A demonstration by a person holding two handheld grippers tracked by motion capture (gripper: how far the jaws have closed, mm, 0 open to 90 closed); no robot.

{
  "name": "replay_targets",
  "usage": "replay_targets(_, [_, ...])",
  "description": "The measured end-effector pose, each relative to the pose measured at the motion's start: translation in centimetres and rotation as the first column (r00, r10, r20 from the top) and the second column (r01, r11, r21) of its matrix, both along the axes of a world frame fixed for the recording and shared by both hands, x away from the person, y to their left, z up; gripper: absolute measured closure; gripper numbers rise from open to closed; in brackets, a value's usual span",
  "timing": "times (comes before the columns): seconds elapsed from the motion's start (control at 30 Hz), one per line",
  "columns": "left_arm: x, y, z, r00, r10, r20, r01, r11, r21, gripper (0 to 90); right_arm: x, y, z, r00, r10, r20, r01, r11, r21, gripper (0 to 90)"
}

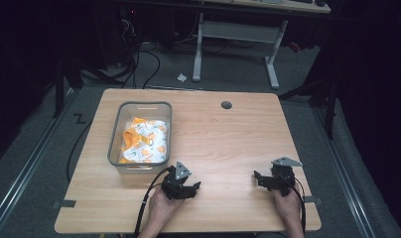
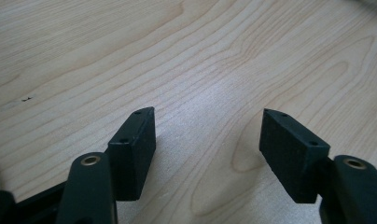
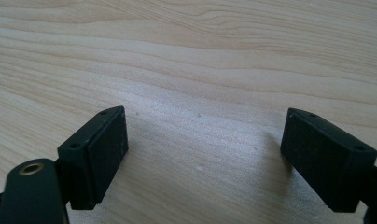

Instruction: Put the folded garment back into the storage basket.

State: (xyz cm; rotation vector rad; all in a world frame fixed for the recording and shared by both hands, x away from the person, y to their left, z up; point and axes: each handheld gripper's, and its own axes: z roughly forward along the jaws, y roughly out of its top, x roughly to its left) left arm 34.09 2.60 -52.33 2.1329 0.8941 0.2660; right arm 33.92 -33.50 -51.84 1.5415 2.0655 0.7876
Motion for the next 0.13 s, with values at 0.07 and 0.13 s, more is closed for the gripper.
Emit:
replay_targets(0.07, [-0.04,-0.07,0.01,1.0,-0.004,0.005,0.004,1.0,0.008,35.9,0.0,0.0,0.0,1.0,0.0,0.0,0.0,1.0,0.0,14.7])
replay_targets(0.13, [-0.08,-0.12,0.02,0.9999,-0.005,0.011,0.005,0.9998,0.018,35.9,0.0,0.0,0.0,1.0,0.0,0.0,0.0,1.0,0.0,14.7])
